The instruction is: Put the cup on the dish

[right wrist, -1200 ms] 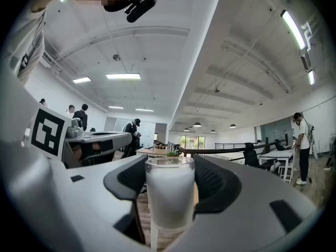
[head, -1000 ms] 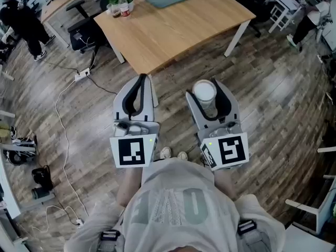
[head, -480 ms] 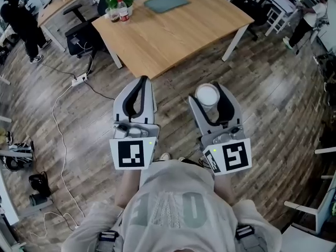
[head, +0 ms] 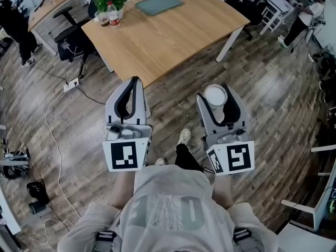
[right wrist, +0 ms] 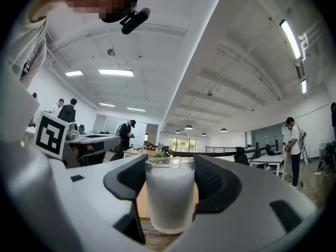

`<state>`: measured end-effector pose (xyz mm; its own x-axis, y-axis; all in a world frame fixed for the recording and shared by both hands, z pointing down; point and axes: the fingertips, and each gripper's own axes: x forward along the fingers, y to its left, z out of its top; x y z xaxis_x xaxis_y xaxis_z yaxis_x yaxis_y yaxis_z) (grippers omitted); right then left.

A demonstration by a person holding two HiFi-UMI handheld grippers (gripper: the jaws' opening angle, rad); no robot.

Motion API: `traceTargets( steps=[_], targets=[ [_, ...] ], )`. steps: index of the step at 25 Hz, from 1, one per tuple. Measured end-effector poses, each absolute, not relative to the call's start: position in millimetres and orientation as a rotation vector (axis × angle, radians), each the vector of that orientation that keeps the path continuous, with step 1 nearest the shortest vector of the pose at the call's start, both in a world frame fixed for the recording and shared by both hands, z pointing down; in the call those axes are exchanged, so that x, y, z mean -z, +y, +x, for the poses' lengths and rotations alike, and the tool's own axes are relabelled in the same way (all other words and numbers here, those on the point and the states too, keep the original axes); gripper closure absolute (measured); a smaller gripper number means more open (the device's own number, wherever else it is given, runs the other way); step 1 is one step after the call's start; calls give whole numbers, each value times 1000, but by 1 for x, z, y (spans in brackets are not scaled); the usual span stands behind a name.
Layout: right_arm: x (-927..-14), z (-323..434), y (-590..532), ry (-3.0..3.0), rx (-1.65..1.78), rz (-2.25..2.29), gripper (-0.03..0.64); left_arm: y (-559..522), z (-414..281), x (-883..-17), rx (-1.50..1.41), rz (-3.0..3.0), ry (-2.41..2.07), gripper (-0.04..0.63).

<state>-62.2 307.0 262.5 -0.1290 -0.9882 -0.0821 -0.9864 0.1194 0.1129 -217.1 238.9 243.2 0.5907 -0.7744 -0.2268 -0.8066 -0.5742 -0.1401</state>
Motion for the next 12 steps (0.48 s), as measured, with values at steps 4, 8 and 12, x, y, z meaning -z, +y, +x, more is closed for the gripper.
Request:
traceTargets(
  steps=[4, 8, 12],
  targets=[
    [-264, -29, 267, -2379, 225, 2052, 342, 204, -188, -239, -183, -2531, 1326, 586],
    [-267, 6, 227, -2426, 229, 2006, 342, 160, -151, -240, -134, -2471, 1366, 586],
    [-270, 44, 189, -2487, 202, 1947, 342, 124, -119, -231, -164, -2437, 1433, 586]
  ],
)
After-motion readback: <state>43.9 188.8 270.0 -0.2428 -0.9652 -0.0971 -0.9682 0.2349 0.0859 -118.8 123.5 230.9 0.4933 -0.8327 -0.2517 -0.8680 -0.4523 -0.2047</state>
